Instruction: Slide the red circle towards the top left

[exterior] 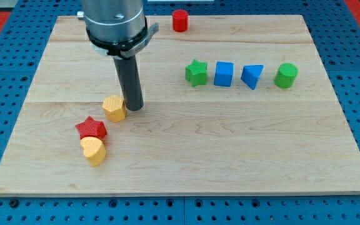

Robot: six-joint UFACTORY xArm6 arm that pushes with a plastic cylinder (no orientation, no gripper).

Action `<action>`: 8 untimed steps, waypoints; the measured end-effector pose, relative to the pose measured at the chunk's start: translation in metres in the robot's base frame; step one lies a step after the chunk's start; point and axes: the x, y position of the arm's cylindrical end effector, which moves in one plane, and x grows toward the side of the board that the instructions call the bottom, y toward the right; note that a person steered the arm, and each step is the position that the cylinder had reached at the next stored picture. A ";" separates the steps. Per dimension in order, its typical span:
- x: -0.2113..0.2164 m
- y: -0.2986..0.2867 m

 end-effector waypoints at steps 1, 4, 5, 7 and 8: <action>-0.029 -0.007; -0.036 -0.073; -0.114 -0.065; -0.175 0.124; -0.220 0.187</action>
